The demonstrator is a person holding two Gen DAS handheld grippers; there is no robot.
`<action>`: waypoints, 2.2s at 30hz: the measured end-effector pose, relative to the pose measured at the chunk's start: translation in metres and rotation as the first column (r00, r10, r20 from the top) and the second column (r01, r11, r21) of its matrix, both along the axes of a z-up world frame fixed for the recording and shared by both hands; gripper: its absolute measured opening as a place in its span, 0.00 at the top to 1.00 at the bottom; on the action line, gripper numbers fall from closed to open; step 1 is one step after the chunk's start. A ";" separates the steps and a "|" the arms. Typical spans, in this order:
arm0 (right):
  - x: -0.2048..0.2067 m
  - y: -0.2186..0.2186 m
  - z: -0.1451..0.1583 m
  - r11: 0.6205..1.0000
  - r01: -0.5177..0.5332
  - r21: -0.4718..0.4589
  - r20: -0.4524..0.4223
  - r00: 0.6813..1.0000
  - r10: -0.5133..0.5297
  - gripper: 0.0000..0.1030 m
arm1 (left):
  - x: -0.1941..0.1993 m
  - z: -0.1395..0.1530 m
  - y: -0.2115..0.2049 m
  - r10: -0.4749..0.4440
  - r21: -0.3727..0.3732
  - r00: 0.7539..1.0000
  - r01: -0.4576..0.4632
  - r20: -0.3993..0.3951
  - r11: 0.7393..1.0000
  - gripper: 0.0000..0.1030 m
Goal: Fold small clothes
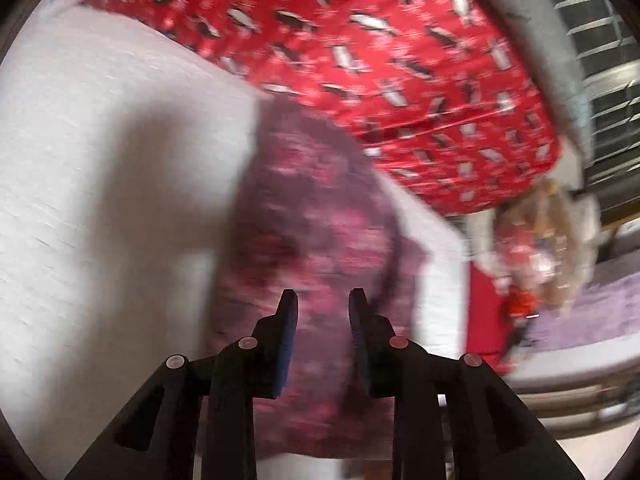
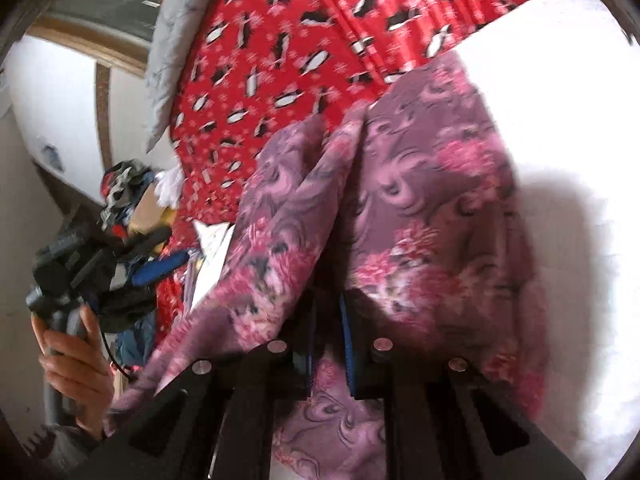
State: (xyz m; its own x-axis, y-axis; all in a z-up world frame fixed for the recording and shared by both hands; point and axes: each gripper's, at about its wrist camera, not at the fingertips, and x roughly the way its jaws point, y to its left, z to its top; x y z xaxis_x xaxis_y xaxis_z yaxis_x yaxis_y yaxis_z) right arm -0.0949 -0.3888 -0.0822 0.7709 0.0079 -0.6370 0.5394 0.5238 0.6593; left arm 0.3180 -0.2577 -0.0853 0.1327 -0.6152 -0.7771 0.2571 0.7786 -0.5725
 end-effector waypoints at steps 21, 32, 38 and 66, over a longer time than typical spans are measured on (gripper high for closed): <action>0.024 -0.003 0.079 0.944 -0.005 -0.329 -0.109 0.993 -0.033 0.92 | -0.040 -0.009 -0.004 -0.090 0.132 0.985 0.071 0.144 0.989 0.55; -0.015 -0.051 0.052 0.984 0.136 -0.119 -0.073 0.987 -0.145 0.46 | -0.041 -0.006 -0.031 -0.108 0.176 0.982 0.081 0.152 0.981 0.56; 0.037 -0.081 0.036 0.989 0.109 -0.101 -0.190 0.974 -0.126 0.87 | -0.022 -0.002 -0.077 -0.142 0.267 0.964 0.079 0.226 0.961 0.56; 0.045 -0.067 0.060 0.958 -0.054 -0.281 -0.208 0.978 -0.006 0.78 | -0.033 -0.001 -0.039 -0.175 0.236 0.965 0.127 0.197 0.963 0.55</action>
